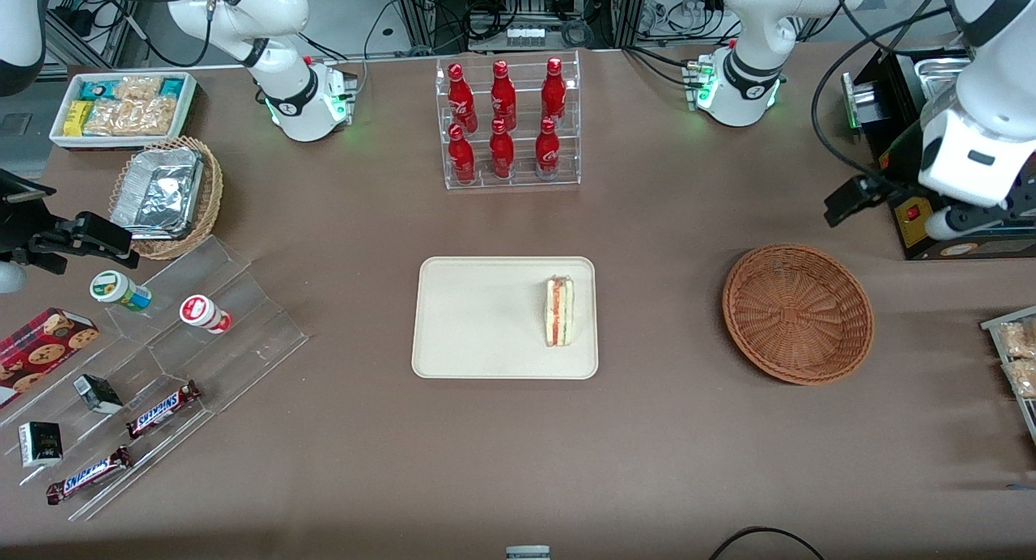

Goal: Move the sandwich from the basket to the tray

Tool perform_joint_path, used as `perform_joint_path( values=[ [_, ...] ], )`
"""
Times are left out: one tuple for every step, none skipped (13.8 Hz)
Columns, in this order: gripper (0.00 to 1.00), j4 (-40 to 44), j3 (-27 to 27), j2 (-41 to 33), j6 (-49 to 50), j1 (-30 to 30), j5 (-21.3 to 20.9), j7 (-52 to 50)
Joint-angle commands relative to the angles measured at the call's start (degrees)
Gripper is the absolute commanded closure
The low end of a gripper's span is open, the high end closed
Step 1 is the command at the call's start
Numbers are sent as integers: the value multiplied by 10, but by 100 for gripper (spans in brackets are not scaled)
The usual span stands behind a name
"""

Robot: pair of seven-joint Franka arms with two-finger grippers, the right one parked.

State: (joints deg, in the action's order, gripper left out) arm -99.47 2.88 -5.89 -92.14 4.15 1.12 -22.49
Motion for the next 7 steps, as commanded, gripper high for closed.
perform_joint_path(
  values=[
    [0, -92, 12, -78, -26, -5, 9, 22],
    [0, -90, 12, -79, -21, -3, 9, 22],
    [0, -88, 12, -78, -16, 2, 9, 25],
    [0, -79, 12, -75, -8, 3, 8, 42],
    [0, -65, 10, -68, 1, 3, 9, 68],
    [0, -53, 7, -62, 11, 2, 10, 92],
    [0, -43, 6, -61, 24, 3, 10, 102]
  ],
)
